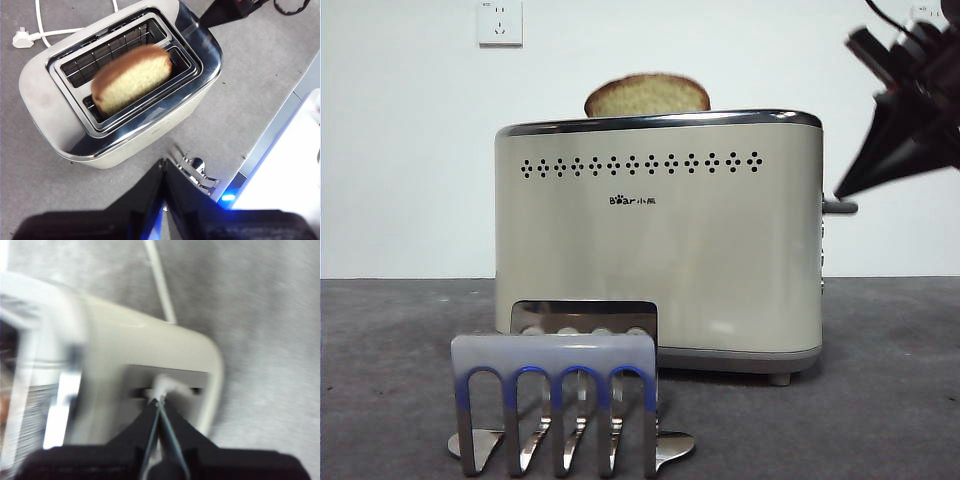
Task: Pick up a slice of bread from the rack,put the bread on the toaster,press the button
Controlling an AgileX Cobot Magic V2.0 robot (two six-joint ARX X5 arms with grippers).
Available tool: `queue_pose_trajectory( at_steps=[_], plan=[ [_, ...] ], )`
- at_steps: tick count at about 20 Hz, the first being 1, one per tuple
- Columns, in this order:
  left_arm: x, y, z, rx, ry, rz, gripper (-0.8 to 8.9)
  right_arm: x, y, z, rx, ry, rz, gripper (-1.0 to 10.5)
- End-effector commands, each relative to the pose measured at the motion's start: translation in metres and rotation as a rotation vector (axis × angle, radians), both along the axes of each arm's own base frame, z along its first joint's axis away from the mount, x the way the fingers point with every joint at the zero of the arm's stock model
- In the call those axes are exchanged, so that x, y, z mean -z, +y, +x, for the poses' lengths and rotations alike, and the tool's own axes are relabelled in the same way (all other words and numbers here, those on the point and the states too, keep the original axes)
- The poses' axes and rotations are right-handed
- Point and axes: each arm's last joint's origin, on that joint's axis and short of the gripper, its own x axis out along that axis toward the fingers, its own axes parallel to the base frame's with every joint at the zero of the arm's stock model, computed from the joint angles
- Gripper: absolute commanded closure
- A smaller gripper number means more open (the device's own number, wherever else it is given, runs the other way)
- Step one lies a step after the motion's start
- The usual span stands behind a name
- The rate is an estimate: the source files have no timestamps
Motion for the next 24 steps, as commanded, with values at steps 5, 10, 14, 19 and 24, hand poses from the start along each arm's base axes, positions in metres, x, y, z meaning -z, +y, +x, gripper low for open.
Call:
queue_pose_trajectory(
  at_steps=[5,10,14,19,24],
  plan=[
    [0.0,0.0,0.0,0.0,-0.001,-0.003,8.17,-0.047,0.012,-0.015,-0.028,-0.081,-0.111,9.5],
    [0.0,0.0,0.0,0.0,-0.002,-0.004,8.17,-0.092,0.006,-0.045,-0.025,-0.098,-0.21,9.5],
    [0.0,0.0,0.0,0.0,-0.001,-0.004,8.17,-0.133,0.003,-0.067,-0.026,-0.084,-0.221,9.5],
    [0.0,0.0,0.0,0.0,-0.002,-0.004,8.17,-0.168,0.001,-0.075,-0.002,-0.195,-0.221,9.5],
    [0.001,0.003,0.005,-0.023,0.0,0.0,8.17,-0.182,-0.003,-0.077,0.095,-0.255,-0.319,9.5]
  ],
)
